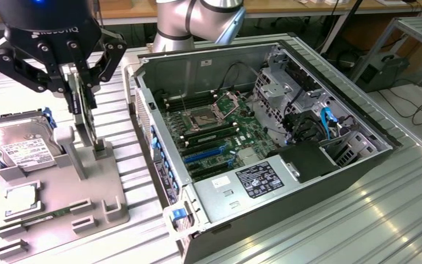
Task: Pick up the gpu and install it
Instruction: 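Pick up the gpu and move the gpu toward the slot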
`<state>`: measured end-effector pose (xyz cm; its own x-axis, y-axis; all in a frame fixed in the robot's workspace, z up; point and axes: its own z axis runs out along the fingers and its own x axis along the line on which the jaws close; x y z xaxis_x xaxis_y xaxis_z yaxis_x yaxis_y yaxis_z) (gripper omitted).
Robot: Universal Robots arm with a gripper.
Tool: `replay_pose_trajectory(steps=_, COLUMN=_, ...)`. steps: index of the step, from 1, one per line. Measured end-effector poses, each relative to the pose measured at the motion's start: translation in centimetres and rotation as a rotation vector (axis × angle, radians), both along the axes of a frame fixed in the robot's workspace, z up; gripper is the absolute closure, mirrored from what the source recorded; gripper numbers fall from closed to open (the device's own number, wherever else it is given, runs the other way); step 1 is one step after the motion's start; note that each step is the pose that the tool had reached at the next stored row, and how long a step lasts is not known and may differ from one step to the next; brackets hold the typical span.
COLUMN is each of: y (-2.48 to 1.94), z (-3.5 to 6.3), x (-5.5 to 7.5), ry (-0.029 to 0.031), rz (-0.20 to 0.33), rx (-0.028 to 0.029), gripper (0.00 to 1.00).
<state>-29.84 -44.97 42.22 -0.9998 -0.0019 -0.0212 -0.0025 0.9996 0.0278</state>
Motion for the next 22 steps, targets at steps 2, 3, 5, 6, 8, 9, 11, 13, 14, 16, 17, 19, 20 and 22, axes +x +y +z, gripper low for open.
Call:
replay_pose_trajectory(steps=2, y=0.0, z=0.0, x=0.3, ry=0.0, rz=0.0, rx=0.0, gripper=0.72)
replay_pose_trajectory(steps=3, y=0.0, z=0.0, x=0.4, ry=0.0, rz=0.0, rx=0.0, gripper=0.72)
replay_pose_trajectory(steps=5, y=0.0, z=0.0, x=0.7, ry=0.0, rz=0.0, rx=-0.0001, gripper=0.72)
replay_pose_trajectory(steps=6, y=0.0, z=0.01, x=0.8, ry=0.0001, rz=0.0, rx=-0.0001, gripper=0.72)
replay_pose_trajectory(steps=8, y=0.0, z=0.0, x=1.1, ry=0.0001, rz=0.0, rx=0.0, gripper=0.72)
replay_pose_trajectory(steps=9, y=0.0, z=0.0, x=1.2, ry=0.0, rz=0.0, rx=0.0, gripper=0.72)
replay_pose_trajectory(steps=11, y=0.0, z=0.0, x=1.4, ry=0.0, rz=0.0, rx=0.0, gripper=0.72)
replay_pose_trajectory(steps=13, y=0.0, z=0.0, x=1.6, ry=0.0001, rz=0.0, rx=0.0, gripper=0.72)
replay_pose_trajectory(steps=14, y=0.0, z=0.0, x=1.8, ry=0.0, rz=0.0, rx=0.0, gripper=0.72)
replay_pose_trajectory(steps=16, y=0.0, z=0.0, x=2.1, ry=0.0, rz=0.0, rx=-0.0001, gripper=0.72)
replay_pose_trajectory(steps=17, y=0.0, z=0.0, x=2.2, ry=0.0001, rz=0.0, rx=0.0, gripper=0.72)
replay_pose_trajectory(steps=19, y=0.0, z=-0.01, x=2.5, ry=0.0, rz=0.0, rx=0.0, gripper=0.72)
replay_pose_trajectory(steps=20, y=0.0, z=-0.01, x=2.6, ry=0.0, rz=0.0, rx=0.0, gripper=0.72)
replay_pose_trajectory(steps=22, y=0.0, z=-0.01, x=2.9, ry=0.0, rz=0.0, rx=0.0, gripper=0.72)
